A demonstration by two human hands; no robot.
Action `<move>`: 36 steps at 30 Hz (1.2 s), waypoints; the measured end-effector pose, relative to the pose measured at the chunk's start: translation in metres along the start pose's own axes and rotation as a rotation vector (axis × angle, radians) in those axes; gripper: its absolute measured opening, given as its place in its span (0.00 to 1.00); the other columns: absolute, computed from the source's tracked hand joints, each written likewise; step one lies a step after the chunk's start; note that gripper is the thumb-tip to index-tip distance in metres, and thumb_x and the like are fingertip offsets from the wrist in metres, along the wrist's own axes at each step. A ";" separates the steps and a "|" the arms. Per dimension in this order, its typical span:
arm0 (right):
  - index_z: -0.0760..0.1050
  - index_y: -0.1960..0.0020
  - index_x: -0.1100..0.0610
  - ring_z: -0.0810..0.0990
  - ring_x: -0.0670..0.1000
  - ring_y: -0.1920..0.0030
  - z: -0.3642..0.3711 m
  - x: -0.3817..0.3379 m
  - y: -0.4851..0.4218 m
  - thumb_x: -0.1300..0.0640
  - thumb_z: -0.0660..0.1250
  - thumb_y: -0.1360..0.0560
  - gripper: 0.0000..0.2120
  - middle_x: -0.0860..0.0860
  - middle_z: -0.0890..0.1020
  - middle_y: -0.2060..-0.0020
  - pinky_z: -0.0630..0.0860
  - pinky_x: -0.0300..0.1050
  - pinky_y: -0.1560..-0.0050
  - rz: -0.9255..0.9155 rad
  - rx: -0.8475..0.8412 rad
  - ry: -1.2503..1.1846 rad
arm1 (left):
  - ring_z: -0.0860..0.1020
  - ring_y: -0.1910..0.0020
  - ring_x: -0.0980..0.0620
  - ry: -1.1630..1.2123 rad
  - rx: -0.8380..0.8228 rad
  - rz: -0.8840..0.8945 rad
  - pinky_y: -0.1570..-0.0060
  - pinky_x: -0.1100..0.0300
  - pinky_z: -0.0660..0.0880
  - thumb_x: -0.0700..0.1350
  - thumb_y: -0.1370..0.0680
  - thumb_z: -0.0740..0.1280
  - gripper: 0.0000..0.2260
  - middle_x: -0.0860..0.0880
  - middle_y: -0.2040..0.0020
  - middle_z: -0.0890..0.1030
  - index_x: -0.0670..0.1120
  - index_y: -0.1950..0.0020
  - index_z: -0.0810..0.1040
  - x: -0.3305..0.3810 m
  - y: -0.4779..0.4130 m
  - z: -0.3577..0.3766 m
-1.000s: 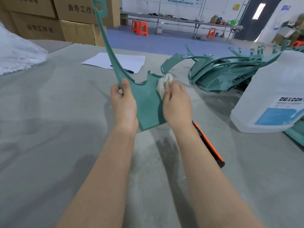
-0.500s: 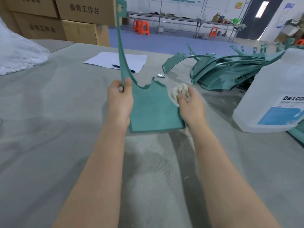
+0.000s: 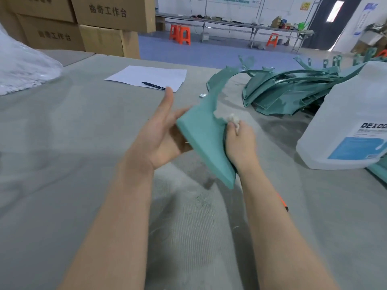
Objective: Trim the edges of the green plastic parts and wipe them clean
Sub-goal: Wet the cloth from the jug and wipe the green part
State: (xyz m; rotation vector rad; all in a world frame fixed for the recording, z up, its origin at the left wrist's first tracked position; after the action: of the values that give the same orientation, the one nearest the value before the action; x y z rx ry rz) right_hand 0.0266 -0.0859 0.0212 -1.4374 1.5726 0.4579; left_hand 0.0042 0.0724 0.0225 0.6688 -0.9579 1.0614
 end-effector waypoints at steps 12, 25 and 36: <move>0.74 0.37 0.62 0.78 0.49 0.49 -0.061 -0.007 0.013 0.56 0.55 0.17 0.15 0.51 0.80 0.50 0.73 0.46 0.44 -0.023 0.457 -0.343 | 0.83 0.49 0.48 -0.389 0.497 0.341 0.43 0.45 0.78 0.43 0.22 0.68 0.04 0.49 0.50 0.85 0.50 0.48 0.80 0.021 0.003 -0.011; 0.77 0.39 0.48 0.59 0.48 0.24 -0.025 -0.031 -0.030 0.51 0.48 0.15 0.19 0.46 0.79 0.38 0.38 0.64 0.27 -0.018 0.231 0.253 | 0.83 0.54 0.46 -0.874 0.348 0.413 0.52 0.49 0.79 0.45 0.22 0.67 0.05 0.46 0.55 0.85 0.46 0.54 0.82 0.051 0.026 0.022; 0.76 0.40 0.57 0.75 0.54 0.36 -0.026 -0.060 0.010 0.54 0.50 0.16 0.18 0.52 0.80 0.41 0.45 0.59 0.25 -0.246 0.276 0.080 | 0.80 0.63 0.55 -0.861 0.275 0.467 0.63 0.63 0.75 0.44 0.22 0.68 0.06 0.54 0.64 0.83 0.50 0.58 0.80 0.054 0.029 0.031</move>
State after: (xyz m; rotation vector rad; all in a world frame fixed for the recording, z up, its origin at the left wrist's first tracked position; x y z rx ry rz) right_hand 0.0006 -0.0695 0.0797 -1.4222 1.4333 0.0363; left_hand -0.0230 0.0790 0.0850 1.2155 -1.7888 1.3519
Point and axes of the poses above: each hand's wrist, its own y-axis away from the middle knuckle, its own z-axis out of the palm, x = y × z, the point moved 8 cm from there along -y, towards the middle knuckle
